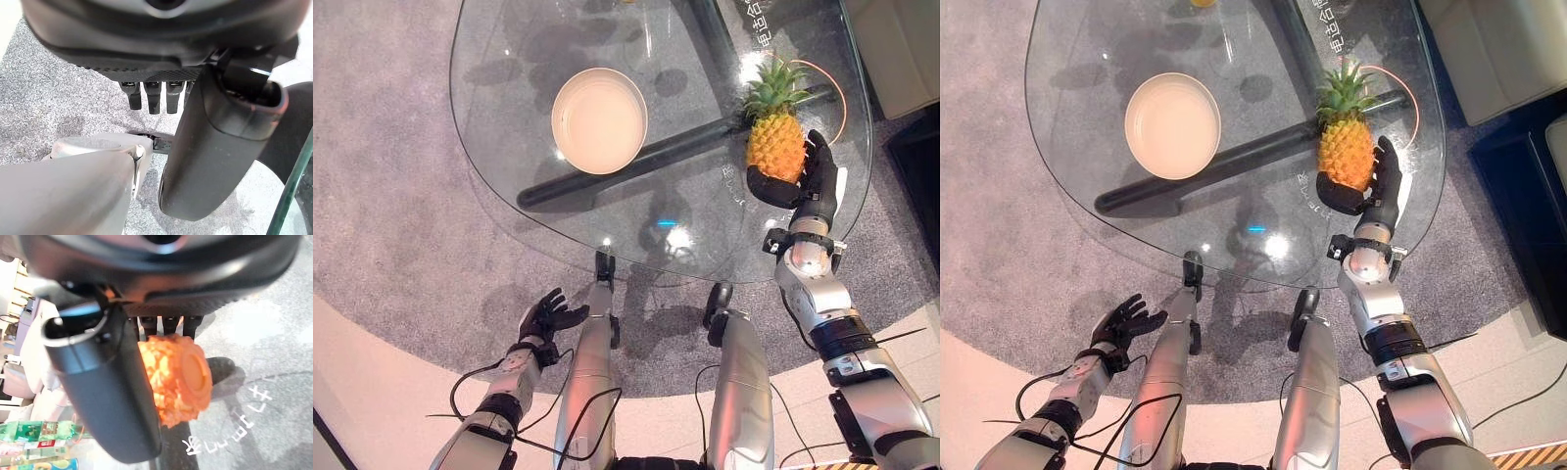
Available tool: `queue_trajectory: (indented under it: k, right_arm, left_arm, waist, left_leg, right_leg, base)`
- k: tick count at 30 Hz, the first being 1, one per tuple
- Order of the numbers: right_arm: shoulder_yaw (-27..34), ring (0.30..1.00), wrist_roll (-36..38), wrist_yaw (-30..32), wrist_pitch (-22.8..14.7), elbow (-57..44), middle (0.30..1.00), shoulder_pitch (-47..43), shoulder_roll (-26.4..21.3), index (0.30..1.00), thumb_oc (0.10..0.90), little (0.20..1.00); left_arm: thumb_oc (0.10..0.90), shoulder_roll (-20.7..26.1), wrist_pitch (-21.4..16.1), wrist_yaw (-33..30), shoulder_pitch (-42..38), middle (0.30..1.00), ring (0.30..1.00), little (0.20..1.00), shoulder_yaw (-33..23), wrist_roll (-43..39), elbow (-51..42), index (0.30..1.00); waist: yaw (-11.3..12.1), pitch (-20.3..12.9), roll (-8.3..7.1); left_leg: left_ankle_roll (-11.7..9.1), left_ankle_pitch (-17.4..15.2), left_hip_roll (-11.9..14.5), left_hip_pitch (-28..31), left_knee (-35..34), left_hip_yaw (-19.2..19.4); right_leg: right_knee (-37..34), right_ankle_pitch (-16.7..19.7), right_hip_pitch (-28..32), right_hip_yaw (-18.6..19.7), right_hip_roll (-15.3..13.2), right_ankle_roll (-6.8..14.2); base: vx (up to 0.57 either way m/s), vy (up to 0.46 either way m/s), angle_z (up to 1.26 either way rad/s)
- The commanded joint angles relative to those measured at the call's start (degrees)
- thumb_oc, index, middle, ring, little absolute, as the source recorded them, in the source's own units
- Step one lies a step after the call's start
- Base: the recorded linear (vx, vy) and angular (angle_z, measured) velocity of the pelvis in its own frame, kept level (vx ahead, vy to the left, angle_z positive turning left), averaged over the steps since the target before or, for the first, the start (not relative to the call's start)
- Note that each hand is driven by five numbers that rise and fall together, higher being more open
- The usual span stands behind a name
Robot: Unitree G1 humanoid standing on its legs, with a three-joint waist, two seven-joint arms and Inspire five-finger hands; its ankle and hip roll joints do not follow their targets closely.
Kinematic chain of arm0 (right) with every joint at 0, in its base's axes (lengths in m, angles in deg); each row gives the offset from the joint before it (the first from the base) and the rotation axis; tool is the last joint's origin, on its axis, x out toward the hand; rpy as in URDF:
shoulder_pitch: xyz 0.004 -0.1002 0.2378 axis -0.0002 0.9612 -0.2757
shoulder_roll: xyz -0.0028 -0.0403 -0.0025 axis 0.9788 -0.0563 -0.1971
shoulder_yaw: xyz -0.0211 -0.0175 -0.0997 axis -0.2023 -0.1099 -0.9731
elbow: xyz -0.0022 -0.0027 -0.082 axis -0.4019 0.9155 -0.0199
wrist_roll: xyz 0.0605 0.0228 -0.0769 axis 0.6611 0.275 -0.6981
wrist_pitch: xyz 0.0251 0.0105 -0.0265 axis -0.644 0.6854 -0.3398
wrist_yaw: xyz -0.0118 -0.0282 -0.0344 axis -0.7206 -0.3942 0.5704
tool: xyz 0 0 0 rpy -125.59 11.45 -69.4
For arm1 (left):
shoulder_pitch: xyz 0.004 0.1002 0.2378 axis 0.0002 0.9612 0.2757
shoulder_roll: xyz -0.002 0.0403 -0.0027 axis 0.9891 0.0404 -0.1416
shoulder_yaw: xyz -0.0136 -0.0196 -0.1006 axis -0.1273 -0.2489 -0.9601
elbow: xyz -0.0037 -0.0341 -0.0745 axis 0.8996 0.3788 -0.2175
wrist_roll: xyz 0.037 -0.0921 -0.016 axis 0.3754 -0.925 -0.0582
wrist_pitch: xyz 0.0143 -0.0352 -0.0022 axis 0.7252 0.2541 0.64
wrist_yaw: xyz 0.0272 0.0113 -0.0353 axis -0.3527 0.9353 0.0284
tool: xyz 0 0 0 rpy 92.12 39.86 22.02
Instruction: Pick up the fruit to the plate
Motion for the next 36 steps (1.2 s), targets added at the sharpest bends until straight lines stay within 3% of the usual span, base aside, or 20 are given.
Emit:
queue_trajectory:
  k: [1, 17, 18, 19, 24, 29, 31, 33, 34, 36]
  right_arm:
    - [0.35, 0.9, -2.04, -0.08, -1.05, -2.2, 0.9, -1.53, -3.59, 0.9, 0.8, 0.9]
    - [-0.42, 0.9, -2.52, 0.97, 0.29, 2.24, 0.9, -4.39, -4.28, 0.9, 0.8, 0.9]
    - [-0.6, 0.413, -3.4, 1.18, 0.29, 2.13, 0.413, -4.68, -4.51, 0.413, 0.232, 0.332]
    - [-0.71, 0.3, -4.15, 1.41, 0.31, 2.0, 0.3, -4.81, -4.64, 0.3, 0.1, 0.2]
    - [-2.28, 0.3, -17.24, 5.68, 2.88, -1.84, 0.3, -5.23, -6.2, 0.3, 0.1, 0.2]
    - [-3.82, 0.3, -24.12, 8.03, 5.42, -5.41, 0.3, -6.1, -7.82, 0.3, 0.1, 0.2]
    - [-4.0, 0.3, -25.16, 8.22, 5.55, -5.84, 0.3, -6.87, -8.27, 0.3, 0.1, 0.2]
    - [-4.6, 0.3, -26.47, 8.26, 5.98, -6.63, 0.3, -6.06, -8.42, 0.3, 0.1, 0.2]
    - [-4.64, 0.3, -26.77, 8.36, 6.07, -6.87, 0.3, -6.65, -8.65, 0.3, 0.1, 0.2]
    - [-5.29, 0.3, -27.27, 8.59, 6.21, -7.24, 0.3, -5.85, -8.85, 0.3, 0.1, 0.2]
  left_arm:
    - [0.8, 1.15, -1.3, -0.61, 1.02, 0.9, 0.9, 0.9, 1.17, 1.24, 1.44, 0.9]
    - [0.8, 1.12, -0.89, -0.67, 0.57, 0.9, 0.9, 0.9, 1.84, 1.37, 1.16, 0.9]
    - [0.8, 1.19, -0.85, -0.64, 0.55, 0.9, 0.9, 0.9, 1.9, 1.3, 1.12, 0.9]
    - [0.8, 1.19, -0.81, -0.64, 0.54, 0.9, 0.9, 0.9, 1.91, 1.27, 1.06, 0.9]
    - [0.8, 0.72, -0.77, -1.31, 1.12, 0.9, 0.9, 0.9, 2.14, 1.49, 0.16, 0.9]
    - [0.8, 0.59, -0.93, -1.18, 1.26, 0.9, 0.9, 0.9, 1.93, 1.51, 0.07, 0.9]
    - [0.8, 0.75, -0.9, -1.21, 0.41, 0.9, 0.9, 0.9, 1.73, 1.4, 0.05, 0.9]
    - [0.8, 0.84, -0.78, -1.09, 1.01, 0.9, 0.9, 0.9, 1.82, 1.22, 0.15, 0.9]
    - [0.8, 0.96, -0.8, -1.02, 0.33, 0.9, 0.9, 0.9, 1.59, 1.22, 0.12, 0.9]
    - [0.8, 1.04, -1.13, -0.62, 1.07, 0.9, 0.9, 0.9, 1.74, 0.98, 0.54, 0.9]
  waist:
    - [0.03, -1.04, 0.56]
    - [0.88, -1.04, 0.92]
    - [0.89, -1.04, 0.96]
    - [0.89, -1.04, 0.99]
    - [0.75, -1.04, 1.0]
    - [0.55, -1.04, 1.06]
    - [0.35, -1.04, 0.96]
    - [0.32, -1.04, 0.98]
    - [0.2, -1.04, 0.91]
    - [0.27, -1.04, 0.97]
  left_leg:
    - [0.98, -12.74, 0.3, 0.34, 13.53, 1.5]
    - [1.08, -12.59, 0.11, 0.7, 13.01, 1.41]
    - [1.08, -12.57, 0.12, 0.68, 13.03, 1.39]
    - [1.09, -12.55, 0.11, 0.64, 13.03, 1.37]
    - [1.21, -12.48, 0.04, 0.58, 12.94, 1.37]
    - [1.28, -12.52, 0.02, 0.2, 13.01, 1.37]
    - [1.59, -10.69, -0.18, -1.4, 12.49, 1.52]
    - [1.31, -12.39, 0.04, 0.23, 12.86, 1.41]
    - [1.62, -10.68, -0.13, -1.25, 12.39, 1.57]
    - [1.31, -12.47, 0.13, 0.48, 12.78, 1.48]
  right_leg:
    - [-13.03, 11.34, 1.37, -0.44, 0.21, 1.14]
    - [-13.25, 11.44, 1.79, -1.04, -0.1, 1.24]
    - [-13.15, 11.46, 1.69, -1.02, -0.09, 1.25]
    - [-13.12, 11.46, 1.63, -1.0, -0.09, 1.24]
    - [-13.21, 11.58, 1.52, -0.89, 0.02, 1.38]
    - [-13.19, 11.54, 1.11, -0.69, 0.1, 1.48]
    - [-14.06, 13.29, -0.24, -1.01, -0.03, 1.0]
    - [-13.33, 11.63, 1.1, -0.59, 0.14, 1.57]
    - [-14.1, 13.28, -0.19, -0.91, 0.0, 1.06]
    - [-13.36, 11.54, 1.26, -0.6, 0.1, 1.6]
  base:
    - [0.0, 0.0, 0.0]
    - [0.0, 0.0, 0.0]
    - [0.0, 0.0, 0.0]
    - [0.0, 0.0, 0.0]
    - [0.0, 0.0, 0.0]
    - [0.0, 0.0, 0.0]
    - [-0.08, 0.01, 0.0]
    - [0.0, 0.0, 0.02]
    - [0.07, -0.009, 0.05]
    - [0.03, -0.01, 0.02]
